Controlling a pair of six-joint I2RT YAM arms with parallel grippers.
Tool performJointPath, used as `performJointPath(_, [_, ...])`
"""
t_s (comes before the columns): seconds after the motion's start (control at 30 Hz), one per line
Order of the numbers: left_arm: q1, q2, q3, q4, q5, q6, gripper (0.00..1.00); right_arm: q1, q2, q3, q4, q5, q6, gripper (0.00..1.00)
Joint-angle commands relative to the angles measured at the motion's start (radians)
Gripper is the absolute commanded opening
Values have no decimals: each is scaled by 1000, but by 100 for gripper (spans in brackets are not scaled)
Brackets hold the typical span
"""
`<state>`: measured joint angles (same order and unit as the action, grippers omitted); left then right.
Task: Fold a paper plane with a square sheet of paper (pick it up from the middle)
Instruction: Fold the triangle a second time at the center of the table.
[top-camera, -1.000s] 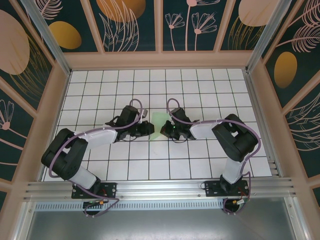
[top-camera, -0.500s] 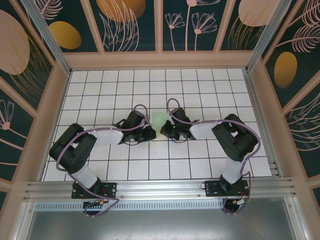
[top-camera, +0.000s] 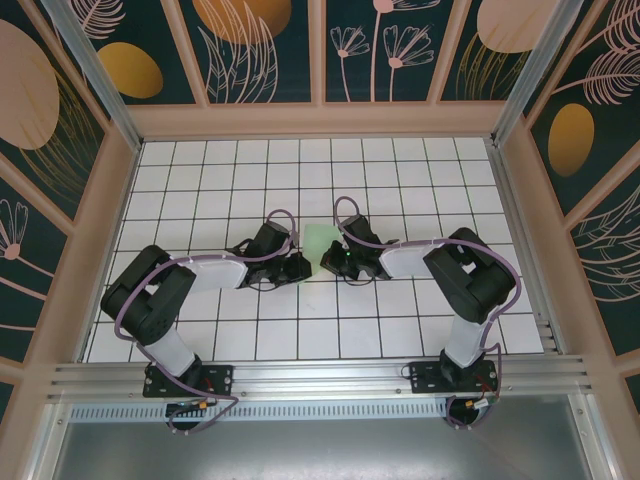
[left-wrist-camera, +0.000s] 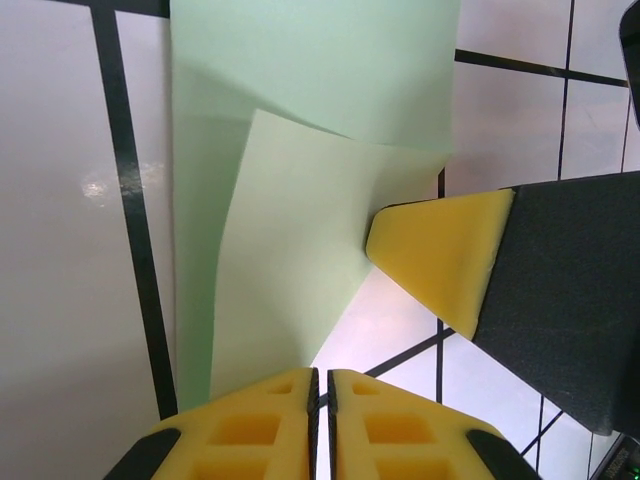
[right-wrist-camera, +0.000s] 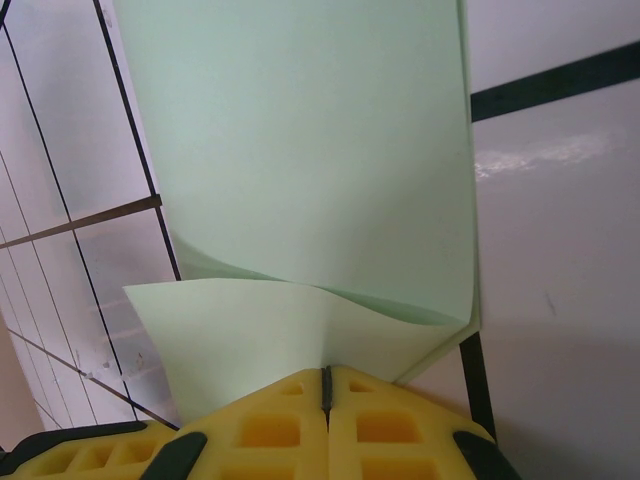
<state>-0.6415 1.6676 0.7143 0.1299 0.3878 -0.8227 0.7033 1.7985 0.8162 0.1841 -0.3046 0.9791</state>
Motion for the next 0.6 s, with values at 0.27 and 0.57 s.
performJointPath(0.27, [1,26,-45,25,37,-45,15,7,63,-16,-99,68,1,4])
performJointPath(0.57, [2,27,-70,43,46,-58,16,6,68,-18,-100,71,3,4])
